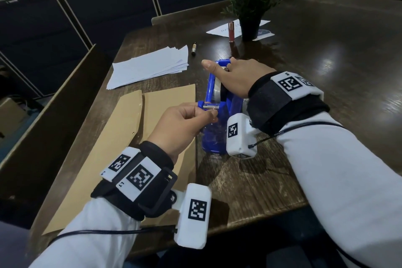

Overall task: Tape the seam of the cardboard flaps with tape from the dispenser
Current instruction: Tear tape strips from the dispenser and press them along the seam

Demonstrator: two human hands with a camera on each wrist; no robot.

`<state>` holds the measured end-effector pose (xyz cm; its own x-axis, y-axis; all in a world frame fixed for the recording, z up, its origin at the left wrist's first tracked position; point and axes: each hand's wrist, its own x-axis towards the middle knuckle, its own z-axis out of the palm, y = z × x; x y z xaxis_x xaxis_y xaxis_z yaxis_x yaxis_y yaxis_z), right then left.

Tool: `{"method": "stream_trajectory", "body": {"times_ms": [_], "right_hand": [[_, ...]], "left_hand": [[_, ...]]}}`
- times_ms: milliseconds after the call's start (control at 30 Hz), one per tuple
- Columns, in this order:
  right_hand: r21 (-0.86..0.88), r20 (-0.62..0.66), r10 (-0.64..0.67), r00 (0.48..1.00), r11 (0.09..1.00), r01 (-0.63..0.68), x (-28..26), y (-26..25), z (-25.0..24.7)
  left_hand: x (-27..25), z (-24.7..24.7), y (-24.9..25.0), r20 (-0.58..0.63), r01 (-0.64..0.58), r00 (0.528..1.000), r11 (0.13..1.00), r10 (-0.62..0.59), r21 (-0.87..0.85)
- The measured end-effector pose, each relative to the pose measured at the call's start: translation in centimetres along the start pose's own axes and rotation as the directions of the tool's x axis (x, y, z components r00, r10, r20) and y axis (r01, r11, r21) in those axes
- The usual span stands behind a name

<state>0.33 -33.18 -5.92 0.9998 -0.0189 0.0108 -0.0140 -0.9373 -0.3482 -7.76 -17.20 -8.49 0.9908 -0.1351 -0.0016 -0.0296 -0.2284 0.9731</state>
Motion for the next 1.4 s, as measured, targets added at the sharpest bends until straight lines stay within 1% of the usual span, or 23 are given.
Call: {"method": "stream_trajectory", "body": {"times_ms": [200,367,567,700,767,833,867,900,933,1000,1033,1100,1167,1200,1233,1300,1400], "right_hand": [[-0.019,0.013,-0.017,1.0,1.0,0.017,0.2,0.2,0.0],[-0.026,0.007,-0.003,1.0,1.0,0.003,0.4,0.1,0.2],[-0.046,0.017,-0.011,1.0,0.999,0.012,0.0,0.0,-0.1],[-0.044,0.063,-0.043,0.997,0.998,0.046,-0.4,-0.2,-0.7],[0.031,0.096,-0.066,0.993,0.998,0.063,-1.0,-0.1,-0.8],[0.151,0.109,-0.054,0.993,0.988,0.037,-1.9,-0.1,-0.9],[0.177,0.115,-0.053,0.992,0.984,0.033,-2.2,-0.1,-1.0],[0.182,0.108,-0.058,0.992,0.982,0.037,-2.4,-0.2,-1.1],[0.171,0.075,-0.078,0.994,0.983,0.064,-2.7,-0.6,-1.2],[0.109,-0.04,-0.142,0.989,0.983,0.146,-3.5,-1.7,-1.6],[0.077,-0.11,-0.181,0.977,0.979,0.19,-4.1,-2.5,-1.9],[0.061,-0.258,-0.278,0.925,0.951,0.303,-5.8,-4.2,-2.3],[0.096,-0.363,-0.376,0.853,0.895,0.435,-7.3,-6.1,-2.1],[0.124,-0.379,-0.408,0.83,0.867,0.483,-7.9,-6.9,-1.8],[0.166,-0.378,-0.425,0.823,0.843,0.511,-8.2,-7.6,-1.5],[0.266,-0.35,-0.417,0.839,0.814,0.516,-8.5,-8.4,-0.8],[0.402,-0.261,-0.386,0.885,0.79,0.463,-8.9,-9.2,-0.1]], "left_hand": [[0.0,-0.2,0.2,0.006,-0.001,1.0,0.999,0.001,0.038],[0.1,-0.5,0.3,0.026,-0.013,1.0,0.997,0.011,0.078],[0.1,-1.2,0.5,0.121,-0.035,0.993,0.981,0.012,0.191],[-0.5,-2.1,1.2,0.171,0.002,0.985,0.992,-0.024,0.127],[-1.2,-2.9,1.3,0.158,-0.009,0.987,0.991,-0.013,0.137],[-2.1,-3.9,1.2,0.135,-0.016,0.991,0.991,-0.002,0.136],[-2.4,-4.4,1.1,0.121,-0.009,0.993,0.991,-0.007,0.131],[-2.8,-4.8,0.9,0.107,0.002,0.994,0.992,-0.015,0.125],[-3.0,-5.4,0.8,0.088,0.006,0.996,0.993,-0.016,0.117],[-3.3,-6.3,0.6,0.05,0.001,0.999,0.994,-0.007,0.108],[-3.4,-6.7,0.5,0.031,-0.006,1.0,0.994,0.003,0.106],[-3.5,-7.4,0.6,-0.004,-0.031,1.0,0.995,0.031,0.097],[-3.6,-7.9,0.7,-0.027,-0.068,0.997,0.993,0.071,0.1],[-3.8,-8.0,0.8,-0.035,-0.088,0.995,0.991,0.092,0.102],[-3.9,-8.2,0.8,-0.043,-0.109,0.993,0.988,0.114,0.106],[-4.3,-8.4,0.8,-0.055,-0.137,0.988,0.983,0.144,0.119],[-5.0,-8.8,0.9,-0.081,-0.13,0.987,0.983,0.142,0.133]]}}
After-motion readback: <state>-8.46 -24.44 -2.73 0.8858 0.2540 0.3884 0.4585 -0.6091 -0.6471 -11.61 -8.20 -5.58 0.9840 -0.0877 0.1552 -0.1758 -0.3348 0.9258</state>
